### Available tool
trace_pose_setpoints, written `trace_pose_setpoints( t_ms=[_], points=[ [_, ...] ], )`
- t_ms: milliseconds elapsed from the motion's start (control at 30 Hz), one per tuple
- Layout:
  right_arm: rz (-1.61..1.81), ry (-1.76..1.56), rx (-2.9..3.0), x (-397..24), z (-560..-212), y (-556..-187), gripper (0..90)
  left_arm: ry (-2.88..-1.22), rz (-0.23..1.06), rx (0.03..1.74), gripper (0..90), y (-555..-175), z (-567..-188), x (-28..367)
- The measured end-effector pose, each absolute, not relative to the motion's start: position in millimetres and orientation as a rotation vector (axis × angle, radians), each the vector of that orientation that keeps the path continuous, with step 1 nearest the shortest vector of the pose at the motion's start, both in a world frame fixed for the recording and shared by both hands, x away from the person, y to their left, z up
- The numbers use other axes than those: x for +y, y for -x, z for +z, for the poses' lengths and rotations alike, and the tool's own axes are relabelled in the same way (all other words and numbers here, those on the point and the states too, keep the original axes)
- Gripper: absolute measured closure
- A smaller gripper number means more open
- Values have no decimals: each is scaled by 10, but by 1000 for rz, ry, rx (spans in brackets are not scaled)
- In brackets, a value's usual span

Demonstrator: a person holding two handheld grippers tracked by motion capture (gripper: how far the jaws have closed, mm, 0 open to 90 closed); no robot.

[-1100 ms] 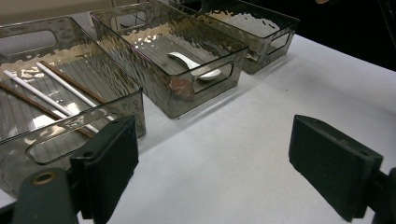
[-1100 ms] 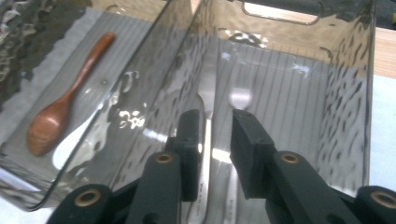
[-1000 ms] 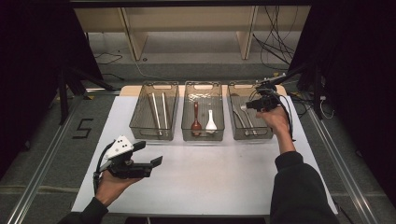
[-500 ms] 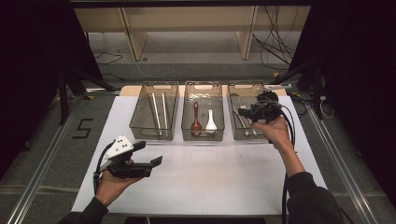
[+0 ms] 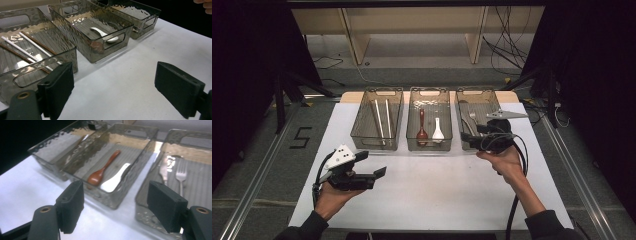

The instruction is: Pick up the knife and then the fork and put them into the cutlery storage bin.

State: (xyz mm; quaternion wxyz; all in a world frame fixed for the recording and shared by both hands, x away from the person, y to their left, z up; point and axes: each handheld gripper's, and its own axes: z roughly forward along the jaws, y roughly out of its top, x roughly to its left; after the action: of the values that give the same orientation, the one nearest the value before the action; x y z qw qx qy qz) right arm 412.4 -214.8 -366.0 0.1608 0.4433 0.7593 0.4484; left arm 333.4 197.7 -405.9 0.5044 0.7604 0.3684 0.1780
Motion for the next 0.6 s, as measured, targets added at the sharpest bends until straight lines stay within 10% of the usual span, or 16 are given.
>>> trace_pose_setpoints(
  t_ms=[600],
  points=[
    [1382,-1182,2171,-2112,-3770,-3765,267,-1832,412,899,152,-3361,-4067,1963]
  ],
)
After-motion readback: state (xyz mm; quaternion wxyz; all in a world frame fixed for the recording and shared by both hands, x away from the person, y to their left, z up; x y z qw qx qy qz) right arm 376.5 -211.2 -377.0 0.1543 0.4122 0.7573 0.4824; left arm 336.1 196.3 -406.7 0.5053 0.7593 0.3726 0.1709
